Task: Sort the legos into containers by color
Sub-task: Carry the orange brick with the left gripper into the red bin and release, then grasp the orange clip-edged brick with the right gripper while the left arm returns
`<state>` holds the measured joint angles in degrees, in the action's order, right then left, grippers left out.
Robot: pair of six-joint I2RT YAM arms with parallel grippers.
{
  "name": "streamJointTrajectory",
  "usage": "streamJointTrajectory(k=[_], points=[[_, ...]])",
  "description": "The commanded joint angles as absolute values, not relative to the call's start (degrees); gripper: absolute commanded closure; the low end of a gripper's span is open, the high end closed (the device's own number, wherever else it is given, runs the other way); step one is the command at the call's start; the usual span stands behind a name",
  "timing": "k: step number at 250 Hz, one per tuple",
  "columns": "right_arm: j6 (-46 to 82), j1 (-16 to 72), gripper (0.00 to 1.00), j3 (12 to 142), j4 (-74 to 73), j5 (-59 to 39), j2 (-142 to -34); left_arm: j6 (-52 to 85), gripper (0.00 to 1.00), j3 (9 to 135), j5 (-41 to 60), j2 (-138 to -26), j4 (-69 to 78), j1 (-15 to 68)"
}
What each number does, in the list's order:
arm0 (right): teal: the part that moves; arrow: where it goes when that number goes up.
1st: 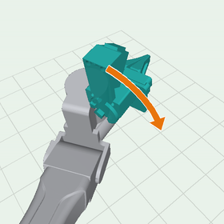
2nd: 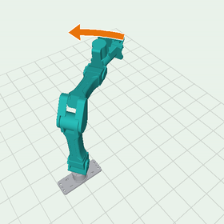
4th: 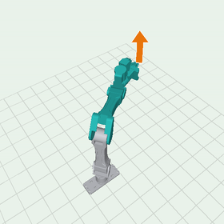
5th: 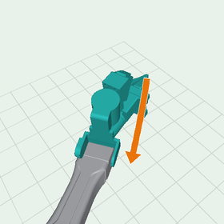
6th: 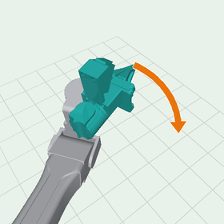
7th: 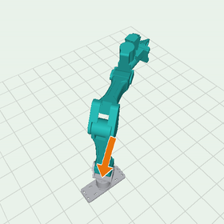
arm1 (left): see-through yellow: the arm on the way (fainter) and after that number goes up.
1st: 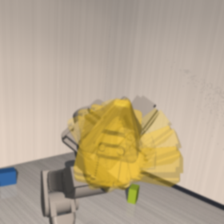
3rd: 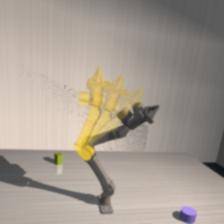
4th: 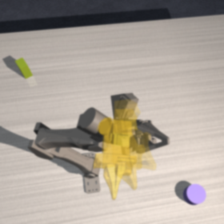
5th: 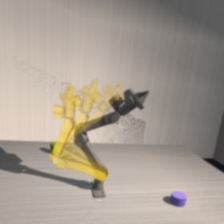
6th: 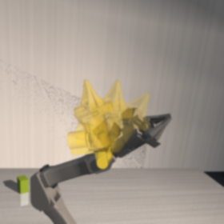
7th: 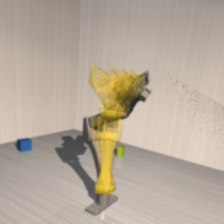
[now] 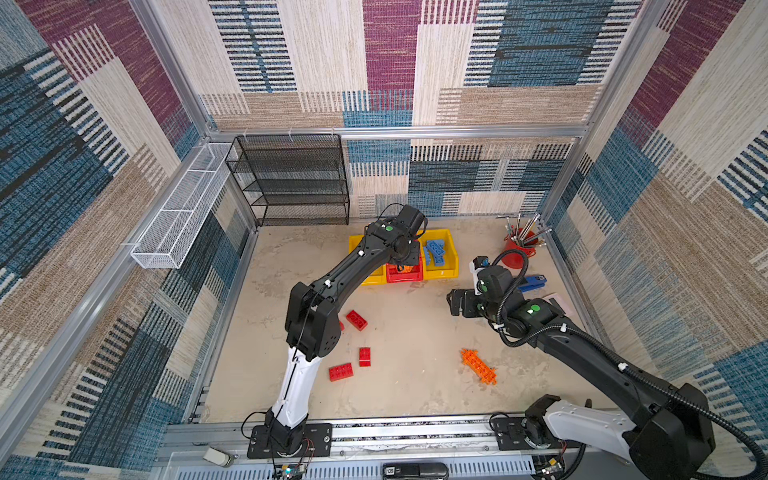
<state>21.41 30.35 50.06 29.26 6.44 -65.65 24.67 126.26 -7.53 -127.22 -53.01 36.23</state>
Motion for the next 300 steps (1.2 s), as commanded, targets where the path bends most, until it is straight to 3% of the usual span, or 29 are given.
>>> streamJointTrajectory(k=[1, 87, 105, 120, 132, 167, 214, 300], points=[[20.42, 30.08, 0.01, 51.3, 27.81, 6.38, -66.01, 20.67, 0.83, 133.85, -5.65, -132.88, -57.29, 35.25], [19.77, 29.53, 0.01, 53.87, 31.23, 8.3, -65.81, 18.54, 0.8, 136.92, -8.85, -140.48, -48.17, 33.76], [20.07, 29.52, 0.01, 54.17, 32.39, 8.49, -65.32, 18.47, 0.67, 138.95, -8.05, -142.03, -48.27, 33.22], [20.25, 29.52, 0.01, 54.01, 33.05, 7.87, -64.77, 17.42, 0.45, 140.95, -7.55, -143.1, -48.51, 33.13], [20.62, 29.52, 0.01, 54.14, 34.27, 7.18, -64.52, 16.81, 0.33, 142.26, -7.01, -143.47, -48.81, 33.13], [22.94, 29.51, 0.01, 54.84, 39.65, 6.21, -65.61, 17.18, 0.15, 139.89, -4.77, -140.66, -46.7, 33.2], [27.89, 29.53, 0.01, 52.67, 43.58, 6.08, -62.48, 17.49, 0.1, 123.63, -2.18, -128.1, -40.03, 33.96], [32.96, 33.47, 0.01, 47.95, 51.42, 1.63, -66.08, 23.29, 0.08, 72.03, -4.47, -89.71, -22.76, 34.98]])
